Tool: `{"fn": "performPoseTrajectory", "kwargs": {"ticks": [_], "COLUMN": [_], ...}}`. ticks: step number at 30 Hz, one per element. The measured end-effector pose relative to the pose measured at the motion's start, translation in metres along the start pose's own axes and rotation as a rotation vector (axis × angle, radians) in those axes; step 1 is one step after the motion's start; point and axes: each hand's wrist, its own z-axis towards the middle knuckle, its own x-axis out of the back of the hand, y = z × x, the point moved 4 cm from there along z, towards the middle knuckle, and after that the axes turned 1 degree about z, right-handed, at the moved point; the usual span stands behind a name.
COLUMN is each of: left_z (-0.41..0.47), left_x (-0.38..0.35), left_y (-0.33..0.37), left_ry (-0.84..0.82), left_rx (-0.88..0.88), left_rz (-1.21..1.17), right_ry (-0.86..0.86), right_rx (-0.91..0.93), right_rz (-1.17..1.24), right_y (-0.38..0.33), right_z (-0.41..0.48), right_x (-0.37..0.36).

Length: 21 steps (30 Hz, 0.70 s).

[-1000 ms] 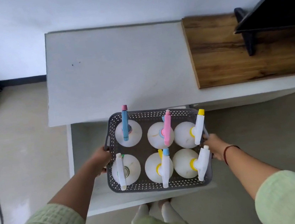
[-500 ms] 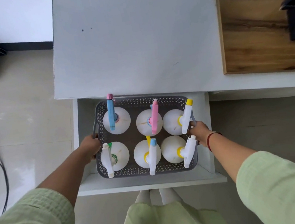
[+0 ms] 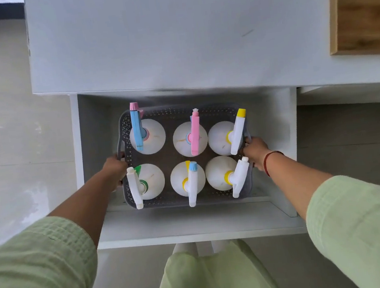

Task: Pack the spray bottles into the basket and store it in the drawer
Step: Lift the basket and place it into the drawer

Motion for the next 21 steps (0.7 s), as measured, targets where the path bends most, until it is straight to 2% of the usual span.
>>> {"fn": "performPoseTrajectory", "kwargs": {"ticks": [7, 21], "left_z": [0.051, 0.1], "left_x": [-0.016, -0.043], "left_y": [-0.006, -0.008], "left_ry": [-0.034, 0.006], "left_rx": [-0.009, -0.03], "left_rz": [0.043, 0.046], "right_ry": [0.022, 0.086], "right_rx": [0.013, 0.022], "right_rz": [-0.032, -0.127], "right_y": [0.007, 0.014], "right_z": [0.04, 0.079], "right_x": [-0.019, -0.024]}}
